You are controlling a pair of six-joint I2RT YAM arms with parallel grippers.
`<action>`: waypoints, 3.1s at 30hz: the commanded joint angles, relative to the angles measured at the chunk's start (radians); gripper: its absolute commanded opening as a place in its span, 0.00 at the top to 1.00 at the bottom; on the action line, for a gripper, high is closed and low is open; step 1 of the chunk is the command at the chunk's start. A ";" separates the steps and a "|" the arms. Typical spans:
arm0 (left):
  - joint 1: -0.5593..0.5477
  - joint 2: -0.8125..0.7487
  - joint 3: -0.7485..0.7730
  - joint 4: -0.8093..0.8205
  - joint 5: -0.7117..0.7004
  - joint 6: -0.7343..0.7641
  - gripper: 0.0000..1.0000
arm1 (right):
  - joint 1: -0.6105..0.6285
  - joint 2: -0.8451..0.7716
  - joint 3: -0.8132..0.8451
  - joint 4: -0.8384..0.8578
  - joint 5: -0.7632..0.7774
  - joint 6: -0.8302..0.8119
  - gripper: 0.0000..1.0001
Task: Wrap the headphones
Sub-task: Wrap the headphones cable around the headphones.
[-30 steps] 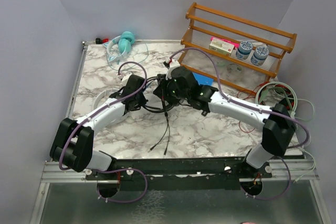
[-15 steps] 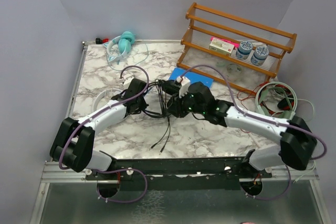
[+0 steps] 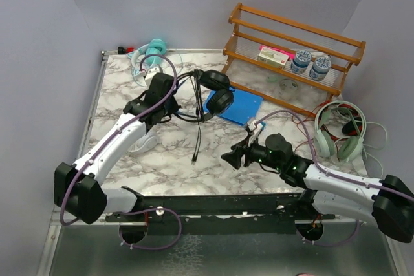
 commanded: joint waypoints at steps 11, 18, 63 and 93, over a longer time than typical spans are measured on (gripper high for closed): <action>0.005 -0.102 0.345 -0.232 0.171 0.013 1.00 | 0.005 0.288 -0.164 0.842 0.022 0.031 0.08; 0.004 -0.109 0.434 -0.303 0.185 0.021 1.00 | -0.024 0.538 -0.060 1.082 -0.023 0.129 0.18; 0.003 -0.110 0.477 -0.315 0.232 0.010 1.00 | -0.086 1.167 0.457 0.974 0.211 0.276 0.58; 0.035 -0.017 0.477 -0.284 0.164 0.014 1.00 | 0.012 0.997 0.296 0.950 0.101 0.290 0.99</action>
